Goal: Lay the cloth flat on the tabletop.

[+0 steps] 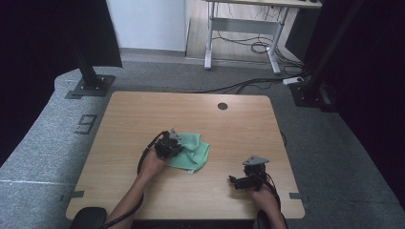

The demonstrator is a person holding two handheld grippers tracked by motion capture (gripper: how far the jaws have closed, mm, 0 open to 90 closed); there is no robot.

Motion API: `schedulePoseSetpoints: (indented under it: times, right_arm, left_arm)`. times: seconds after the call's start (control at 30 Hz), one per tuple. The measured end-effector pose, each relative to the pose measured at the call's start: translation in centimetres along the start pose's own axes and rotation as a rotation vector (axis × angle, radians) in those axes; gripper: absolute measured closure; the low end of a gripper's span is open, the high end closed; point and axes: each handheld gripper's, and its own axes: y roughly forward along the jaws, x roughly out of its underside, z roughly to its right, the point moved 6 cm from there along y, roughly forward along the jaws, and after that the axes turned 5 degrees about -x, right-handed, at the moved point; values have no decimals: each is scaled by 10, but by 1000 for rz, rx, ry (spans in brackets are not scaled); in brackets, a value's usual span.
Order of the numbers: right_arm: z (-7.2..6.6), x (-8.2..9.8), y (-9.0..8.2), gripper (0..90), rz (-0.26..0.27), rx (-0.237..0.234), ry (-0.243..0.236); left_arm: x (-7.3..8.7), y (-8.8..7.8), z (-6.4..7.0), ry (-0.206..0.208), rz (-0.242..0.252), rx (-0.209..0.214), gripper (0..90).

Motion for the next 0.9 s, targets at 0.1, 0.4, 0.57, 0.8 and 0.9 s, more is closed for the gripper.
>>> schedulePoseSetpoints:
  times: [0.1,0.4,0.57,0.8,0.9]
  right_arm:
    - [0,0,0,0,-1,1,1]
    - [0,0,0,0,0,0,0]
    - [0,0,0,0,1,1,-2]
    - [0,0,0,0,0,0,0]
    - [0,0,0,0,1,-1,-1]
  left_arm:
    - [-13,-17,-14,-56,58,-19,844]
    - [-26,-31,-71,-168,65,-145,802]
    - [-7,-17,-104,-232,12,-249,568]
    - [3,-27,-99,-262,67,-235,182]
    - [10,-29,-94,-262,68,-226,138]
